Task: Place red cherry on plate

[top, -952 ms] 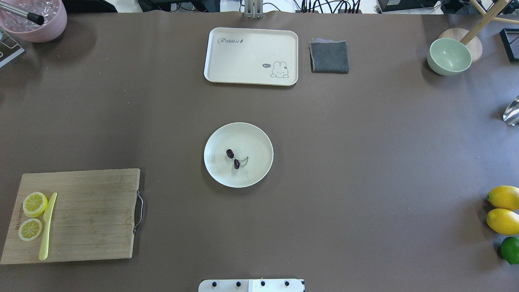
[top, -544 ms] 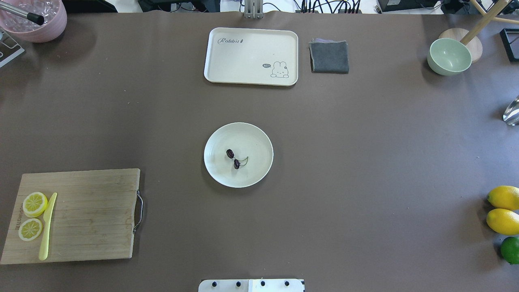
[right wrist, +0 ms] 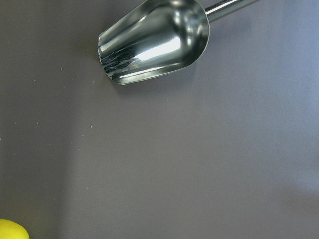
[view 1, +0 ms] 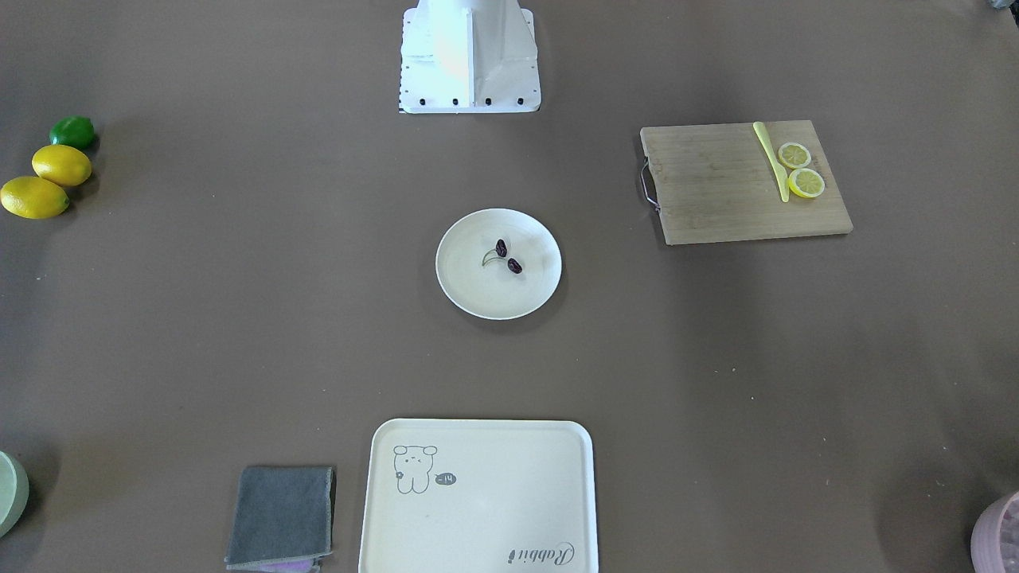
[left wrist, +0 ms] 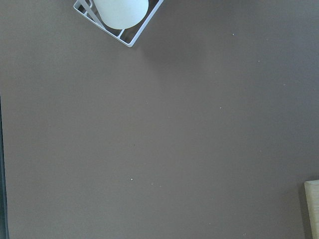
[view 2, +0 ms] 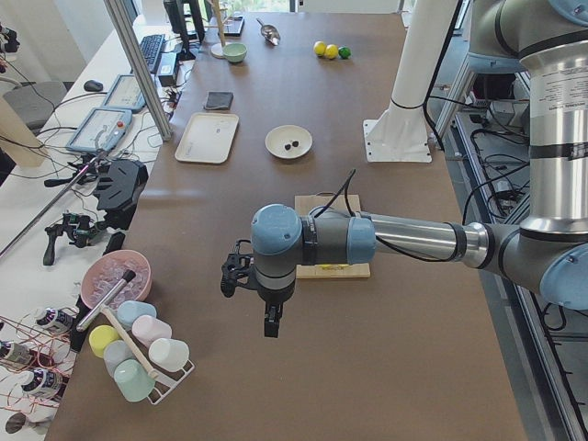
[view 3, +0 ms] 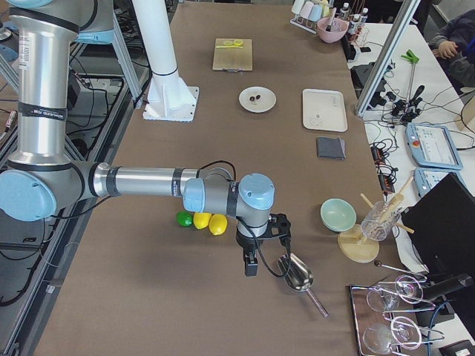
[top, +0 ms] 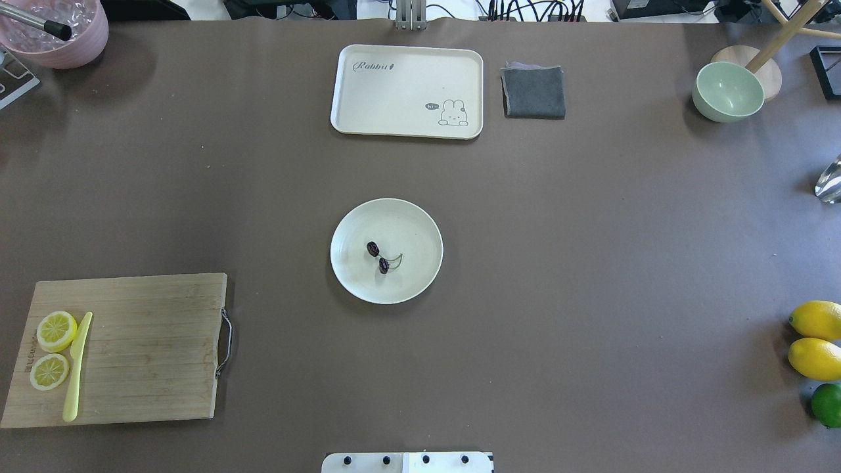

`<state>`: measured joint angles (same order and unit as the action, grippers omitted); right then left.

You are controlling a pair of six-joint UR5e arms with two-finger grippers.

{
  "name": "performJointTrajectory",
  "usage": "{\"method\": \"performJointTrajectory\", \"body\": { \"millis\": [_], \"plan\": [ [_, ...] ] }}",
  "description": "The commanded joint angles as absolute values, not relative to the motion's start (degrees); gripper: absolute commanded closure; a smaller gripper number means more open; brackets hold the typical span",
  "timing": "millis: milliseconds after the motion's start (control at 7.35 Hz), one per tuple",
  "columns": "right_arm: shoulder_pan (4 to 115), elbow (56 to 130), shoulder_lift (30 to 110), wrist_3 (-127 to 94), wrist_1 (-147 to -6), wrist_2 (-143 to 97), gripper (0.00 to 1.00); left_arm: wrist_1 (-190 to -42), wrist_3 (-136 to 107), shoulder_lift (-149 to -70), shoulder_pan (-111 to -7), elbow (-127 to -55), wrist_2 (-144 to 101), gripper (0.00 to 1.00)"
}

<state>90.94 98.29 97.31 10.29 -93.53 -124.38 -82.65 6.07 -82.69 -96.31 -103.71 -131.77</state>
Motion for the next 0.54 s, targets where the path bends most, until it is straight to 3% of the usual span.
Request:
{"method": "performJointTrajectory", "body": {
  "millis": [0,408],
  "plan": [
    [90.88,98.26,97.29,10.28,-93.60,-124.45,0.00,-83.32,2.20,-81.83,-95.01,-103.54,-131.92,0.02],
    [90.79,98.17,97.38,10.37,-93.60,-124.54,0.00,-84.99,2.20,-81.04,-94.48,-103.45,-131.84,0.02]
  ]
}}
